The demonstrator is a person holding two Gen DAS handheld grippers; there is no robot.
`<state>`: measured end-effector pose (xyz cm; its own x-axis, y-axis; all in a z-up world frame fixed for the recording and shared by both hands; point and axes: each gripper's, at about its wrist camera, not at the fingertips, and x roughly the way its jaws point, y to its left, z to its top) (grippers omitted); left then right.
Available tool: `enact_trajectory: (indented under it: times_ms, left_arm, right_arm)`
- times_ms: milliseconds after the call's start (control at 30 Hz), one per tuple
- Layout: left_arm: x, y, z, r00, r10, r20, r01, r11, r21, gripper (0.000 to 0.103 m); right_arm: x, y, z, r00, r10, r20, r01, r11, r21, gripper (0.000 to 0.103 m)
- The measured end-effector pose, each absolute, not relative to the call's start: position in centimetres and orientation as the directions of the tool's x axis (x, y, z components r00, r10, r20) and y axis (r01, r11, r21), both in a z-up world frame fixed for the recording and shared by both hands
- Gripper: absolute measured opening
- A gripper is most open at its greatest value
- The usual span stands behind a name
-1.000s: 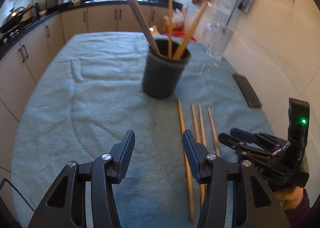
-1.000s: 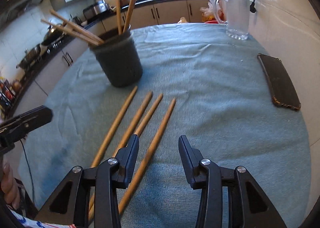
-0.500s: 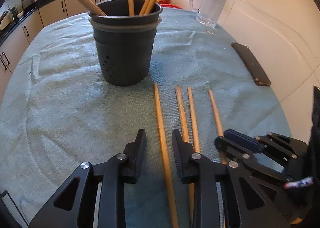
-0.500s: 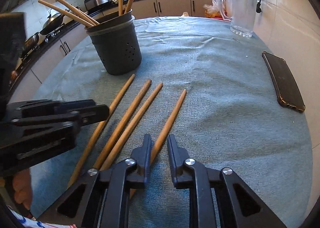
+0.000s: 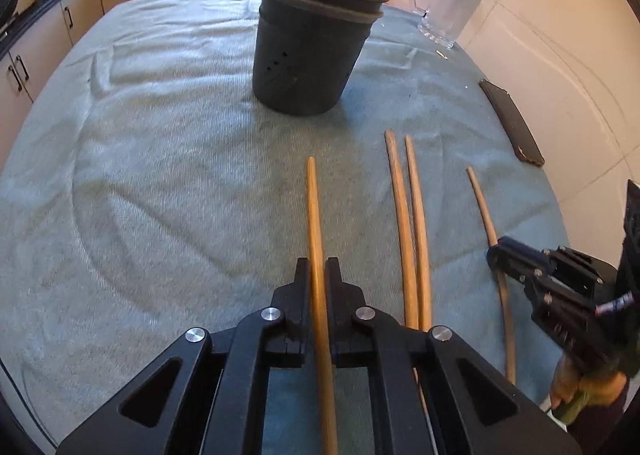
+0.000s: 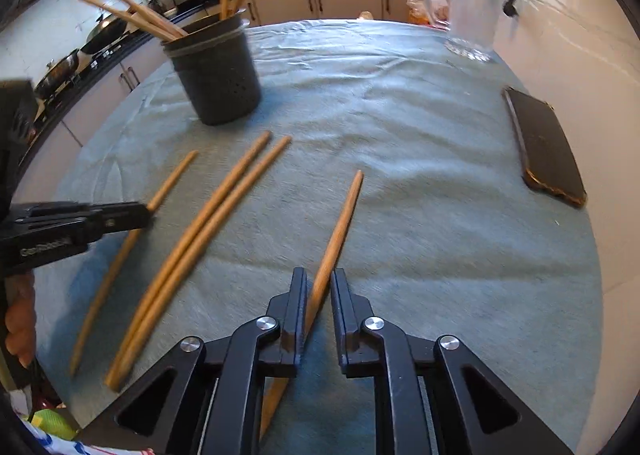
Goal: Organize utensils
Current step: 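Close the left gripper on a chopstick while the right gripper grasps another, then raise both held chopsticks upright and carry them above the black holder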
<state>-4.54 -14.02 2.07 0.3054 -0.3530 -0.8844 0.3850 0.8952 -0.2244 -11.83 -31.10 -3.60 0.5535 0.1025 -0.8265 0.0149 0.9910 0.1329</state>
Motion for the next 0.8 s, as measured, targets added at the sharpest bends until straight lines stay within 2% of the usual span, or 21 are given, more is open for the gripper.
enact_trajectory:
  times_ms: [300,800]
  left_arm:
    - [-2.7,-15.9,2.5,0.321,-0.328,-0.888,0.412,0.893,-0.181,0.007]
    - [-0.6,-16.1,1.9,0.312,-0.321,-0.894,0.389,0.902,-0.188,0.007]
  right_arm:
    - [-10.8,-33.2,-3.4,0.525,0.108,-0.844,0.087,0.98,0.179,0.018]
    - [-5.6,-32.4,-3.2,0.471,0.007,-0.882,0.083,0.995,0.053,0.019]
